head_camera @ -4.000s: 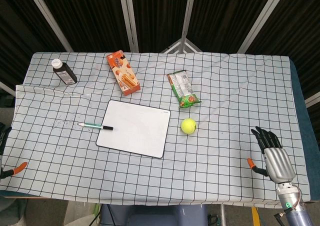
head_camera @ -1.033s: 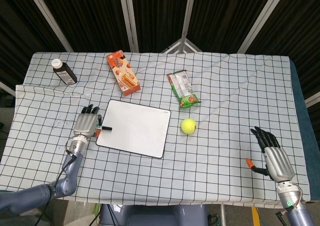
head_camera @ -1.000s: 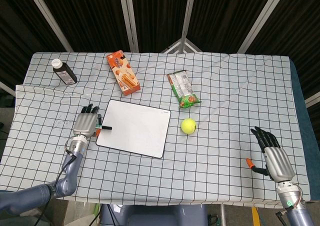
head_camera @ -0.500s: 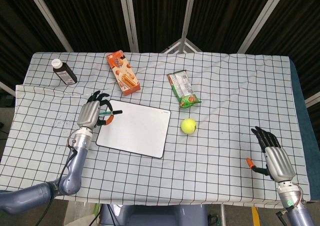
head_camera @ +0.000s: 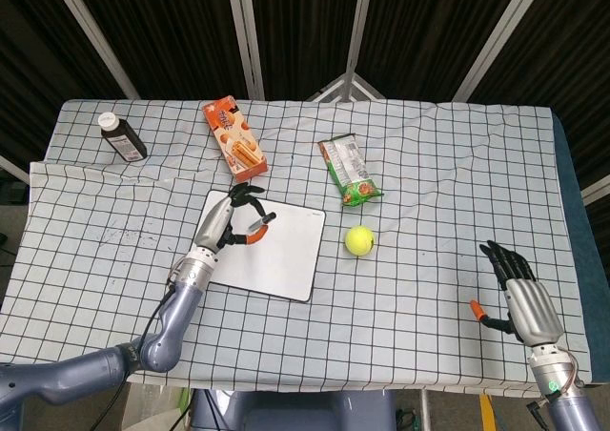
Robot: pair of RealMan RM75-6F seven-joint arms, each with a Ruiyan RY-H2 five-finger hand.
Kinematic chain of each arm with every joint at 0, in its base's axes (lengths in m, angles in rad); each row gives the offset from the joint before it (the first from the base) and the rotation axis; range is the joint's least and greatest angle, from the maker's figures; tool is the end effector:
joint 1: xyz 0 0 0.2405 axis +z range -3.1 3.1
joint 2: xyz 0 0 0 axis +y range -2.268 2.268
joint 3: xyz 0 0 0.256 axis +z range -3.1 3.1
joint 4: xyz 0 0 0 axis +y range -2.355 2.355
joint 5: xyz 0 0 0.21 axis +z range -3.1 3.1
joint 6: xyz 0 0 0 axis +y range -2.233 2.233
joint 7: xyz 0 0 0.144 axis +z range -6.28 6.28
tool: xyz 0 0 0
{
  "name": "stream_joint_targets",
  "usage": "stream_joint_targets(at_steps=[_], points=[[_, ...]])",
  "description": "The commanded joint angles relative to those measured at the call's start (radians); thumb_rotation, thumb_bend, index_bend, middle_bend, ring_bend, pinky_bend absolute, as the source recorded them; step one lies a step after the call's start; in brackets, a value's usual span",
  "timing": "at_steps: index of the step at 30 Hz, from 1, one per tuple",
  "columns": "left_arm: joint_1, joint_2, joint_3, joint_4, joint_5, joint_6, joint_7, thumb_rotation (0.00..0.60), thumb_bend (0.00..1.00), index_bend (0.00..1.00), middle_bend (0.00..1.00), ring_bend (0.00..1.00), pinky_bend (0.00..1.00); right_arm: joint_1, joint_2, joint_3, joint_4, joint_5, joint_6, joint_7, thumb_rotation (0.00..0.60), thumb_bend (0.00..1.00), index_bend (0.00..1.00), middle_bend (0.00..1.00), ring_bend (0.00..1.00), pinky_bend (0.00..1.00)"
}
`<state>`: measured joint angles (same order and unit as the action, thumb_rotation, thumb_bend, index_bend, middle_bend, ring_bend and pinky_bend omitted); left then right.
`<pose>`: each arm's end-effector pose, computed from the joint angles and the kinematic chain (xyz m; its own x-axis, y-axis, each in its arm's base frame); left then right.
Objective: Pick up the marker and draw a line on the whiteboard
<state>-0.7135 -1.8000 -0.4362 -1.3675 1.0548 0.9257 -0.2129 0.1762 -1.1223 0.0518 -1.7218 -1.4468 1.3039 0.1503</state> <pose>-0.1008 0.3632 -0.0490 -0.3856 0.3407 0.8574 0.8988 -0.0710 0.4325 -0.2853 -0.2036 0.1262 0.1435 -0.1700 0.9749 -0.9896 -0.0276 0.1409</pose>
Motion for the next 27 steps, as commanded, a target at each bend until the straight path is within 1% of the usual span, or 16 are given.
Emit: stream_joint_targets(at_steps=[1, 9, 17, 27], points=[[-0.015, -0.021, 0.008, 0.026, 0.017, -0.002, -0.018, 0.600, 0.51, 0.70, 0.19, 0.06, 0.12, 0.000, 0.000, 0.000, 0.000, 0.000, -0.001, 0.001, 0.600, 0.33, 0.00, 0.00, 0.00, 0.00], [-0.034, -0.050, 0.007, 0.070, 0.013, -0.009, -0.047, 0.600, 0.51, 0.71, 0.20, 0.06, 0.12, 0.001, 0.001, 0.000, -0.001, 0.000, -0.002, 0.002, 0.600, 0.33, 0.00, 0.00, 0.00, 0.00], [-0.044, -0.075, 0.002, 0.106, 0.003, -0.017, -0.083, 0.600, 0.51, 0.71, 0.21, 0.06, 0.15, 0.001, 0.002, -0.001, -0.002, 0.000, -0.002, 0.003, 0.600, 0.33, 0.00, 0.00, 0.00, 0.00], [-0.055, -0.105, 0.011, 0.165, 0.016, -0.018, -0.115, 0.600, 0.51, 0.71, 0.21, 0.06, 0.15, 0.002, 0.001, 0.000, -0.002, 0.003, -0.005, 0.004, 0.600, 0.33, 0.00, 0.00, 0.00, 0.00]])
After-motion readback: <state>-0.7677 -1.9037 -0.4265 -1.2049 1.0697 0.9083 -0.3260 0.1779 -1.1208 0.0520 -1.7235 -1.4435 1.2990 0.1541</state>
